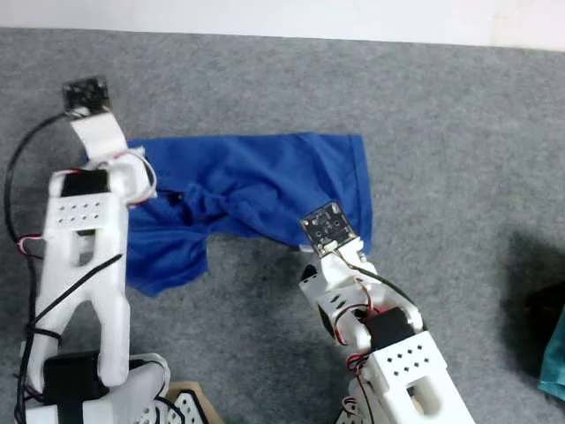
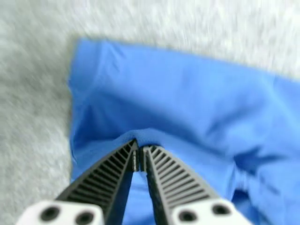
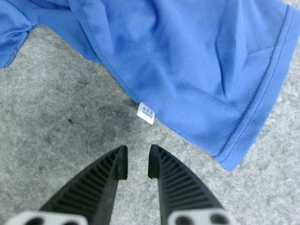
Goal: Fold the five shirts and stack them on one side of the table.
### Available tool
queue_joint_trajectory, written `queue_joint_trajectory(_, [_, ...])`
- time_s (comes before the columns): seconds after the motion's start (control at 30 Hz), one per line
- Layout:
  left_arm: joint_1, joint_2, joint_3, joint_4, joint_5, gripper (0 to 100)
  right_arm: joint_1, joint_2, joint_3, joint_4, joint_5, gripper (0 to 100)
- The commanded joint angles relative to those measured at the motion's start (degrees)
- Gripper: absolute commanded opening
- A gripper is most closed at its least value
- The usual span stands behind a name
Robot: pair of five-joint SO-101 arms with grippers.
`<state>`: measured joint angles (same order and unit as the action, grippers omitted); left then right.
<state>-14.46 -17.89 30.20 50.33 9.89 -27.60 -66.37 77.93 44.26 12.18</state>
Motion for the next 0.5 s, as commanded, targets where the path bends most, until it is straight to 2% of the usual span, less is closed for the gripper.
queue_joint_trajectory(0.0, [-0.84,2.07,-6.73,-0.88,-0.35,1,0.75,-0.40,-0.31,-1.98,0.26,9.1])
queue_joint_trajectory(0.27, [-0.84,22.11,-18.95,-1.05,-0.53,1,0.57,-0.40,0.92,-2.77,0.26,9.1])
queue_joint_trajectory(0.47, [-1.10,32.31,-27.30,-6.33,-0.53,1,0.57,-0.40,1.71,-4.00,0.35,9.1])
